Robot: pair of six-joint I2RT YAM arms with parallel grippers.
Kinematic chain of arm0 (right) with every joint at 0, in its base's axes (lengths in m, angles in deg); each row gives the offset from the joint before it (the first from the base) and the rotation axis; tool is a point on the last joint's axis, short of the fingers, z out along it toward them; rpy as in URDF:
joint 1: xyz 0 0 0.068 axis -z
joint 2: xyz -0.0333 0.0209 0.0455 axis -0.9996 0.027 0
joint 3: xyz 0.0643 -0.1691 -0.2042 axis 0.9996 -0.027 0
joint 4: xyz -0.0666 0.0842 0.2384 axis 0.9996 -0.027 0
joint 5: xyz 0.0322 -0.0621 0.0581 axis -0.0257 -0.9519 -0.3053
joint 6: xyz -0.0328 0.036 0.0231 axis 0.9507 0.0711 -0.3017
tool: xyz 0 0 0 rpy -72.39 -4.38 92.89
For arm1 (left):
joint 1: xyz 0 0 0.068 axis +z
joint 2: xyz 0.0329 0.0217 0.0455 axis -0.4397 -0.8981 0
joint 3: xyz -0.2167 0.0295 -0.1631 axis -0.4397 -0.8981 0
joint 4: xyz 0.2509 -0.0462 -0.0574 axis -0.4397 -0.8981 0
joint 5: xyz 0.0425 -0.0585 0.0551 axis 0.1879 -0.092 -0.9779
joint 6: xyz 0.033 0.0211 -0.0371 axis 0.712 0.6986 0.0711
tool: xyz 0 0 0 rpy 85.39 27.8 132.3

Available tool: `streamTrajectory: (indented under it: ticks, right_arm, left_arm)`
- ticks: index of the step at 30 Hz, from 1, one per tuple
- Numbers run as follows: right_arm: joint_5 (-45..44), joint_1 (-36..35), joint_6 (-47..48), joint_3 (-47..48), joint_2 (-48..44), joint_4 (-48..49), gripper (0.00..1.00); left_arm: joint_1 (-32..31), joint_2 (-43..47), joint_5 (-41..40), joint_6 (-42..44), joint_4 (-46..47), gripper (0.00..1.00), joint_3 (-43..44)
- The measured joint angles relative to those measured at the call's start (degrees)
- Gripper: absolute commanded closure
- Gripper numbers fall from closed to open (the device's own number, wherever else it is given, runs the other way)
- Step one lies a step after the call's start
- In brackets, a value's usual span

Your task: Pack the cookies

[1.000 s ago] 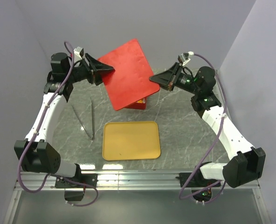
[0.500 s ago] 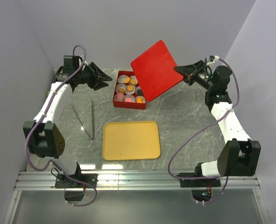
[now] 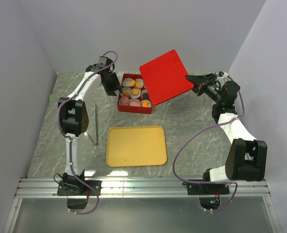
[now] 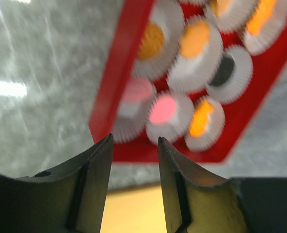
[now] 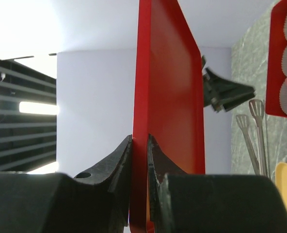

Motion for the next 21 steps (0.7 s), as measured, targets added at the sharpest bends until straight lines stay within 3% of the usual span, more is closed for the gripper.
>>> streamTrajectory:
  ticks: [4, 13, 21]
  right_arm:
    - [0.3, 0.0, -0.5, 0.0, 0.0, 1.6, 1.00]
    - [0.7, 0.0, -1.0, -0.9, 0.0, 2.8, 1.00]
    - [1.1, 0.0, -1.4, -0.9, 1.0, 3.3, 1.00]
  left_arm:
    - [-0.1, -5.1, -4.2, 2.0, -1.9, 0.54, 5.7]
    - [-1.0, -7.2, -7.6, 3.2, -2.9, 0.62, 5.8]
    - [-2.7, -7.2, -8.2, 3.2, -2.1, 0.80, 2.4]
